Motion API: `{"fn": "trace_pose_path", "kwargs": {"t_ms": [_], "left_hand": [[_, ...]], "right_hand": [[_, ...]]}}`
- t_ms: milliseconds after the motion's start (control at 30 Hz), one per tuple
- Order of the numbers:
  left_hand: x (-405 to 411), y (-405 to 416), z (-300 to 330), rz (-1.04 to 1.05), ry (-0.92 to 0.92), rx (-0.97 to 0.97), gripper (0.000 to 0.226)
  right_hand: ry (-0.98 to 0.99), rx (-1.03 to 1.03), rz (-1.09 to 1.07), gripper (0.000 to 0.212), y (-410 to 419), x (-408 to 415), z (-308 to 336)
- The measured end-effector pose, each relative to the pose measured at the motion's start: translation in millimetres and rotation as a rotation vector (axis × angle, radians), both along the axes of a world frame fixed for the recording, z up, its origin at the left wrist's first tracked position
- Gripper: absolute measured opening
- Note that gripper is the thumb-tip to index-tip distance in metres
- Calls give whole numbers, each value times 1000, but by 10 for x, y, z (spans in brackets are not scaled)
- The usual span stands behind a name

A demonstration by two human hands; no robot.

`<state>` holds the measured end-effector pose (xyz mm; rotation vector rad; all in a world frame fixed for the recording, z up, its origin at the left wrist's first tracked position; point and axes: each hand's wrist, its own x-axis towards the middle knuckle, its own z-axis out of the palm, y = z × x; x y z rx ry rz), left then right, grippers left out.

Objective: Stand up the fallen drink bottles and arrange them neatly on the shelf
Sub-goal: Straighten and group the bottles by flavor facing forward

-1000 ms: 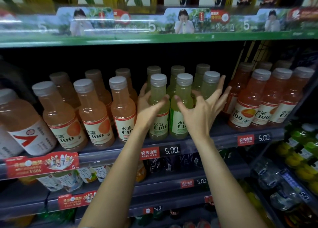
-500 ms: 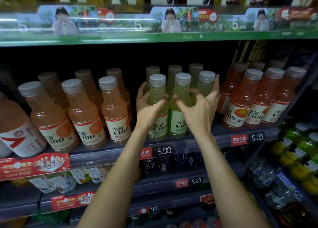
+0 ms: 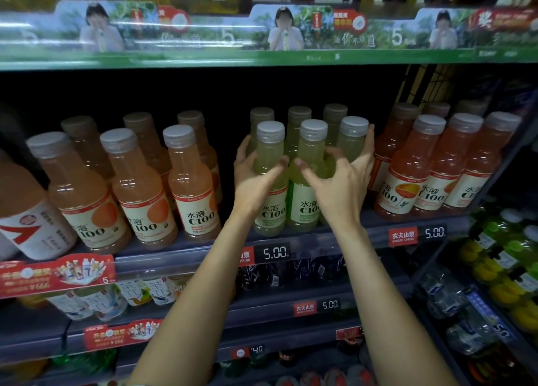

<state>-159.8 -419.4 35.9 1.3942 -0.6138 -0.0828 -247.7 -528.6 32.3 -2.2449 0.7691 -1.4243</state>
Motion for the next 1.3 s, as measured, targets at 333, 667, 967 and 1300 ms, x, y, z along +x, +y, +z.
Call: {"fn": "trace_pose_path", "kwargs": {"t_ms": [333,667,967,1300], "left_hand": [[-12,-29,-24,63,-105,86,36],[31,-32,-50,25,-109,96,48],[-139,-1,-39,100,-96,26,68],[-465,1152,74,94,-383,83,35]], "right_hand": [[14,58,22,61,3,-37,15],[61,91,18,59,34,-68,53],[-27,-26,15,42,254,-302,47],[-53,-343,314,23,840,-392,238]]}}
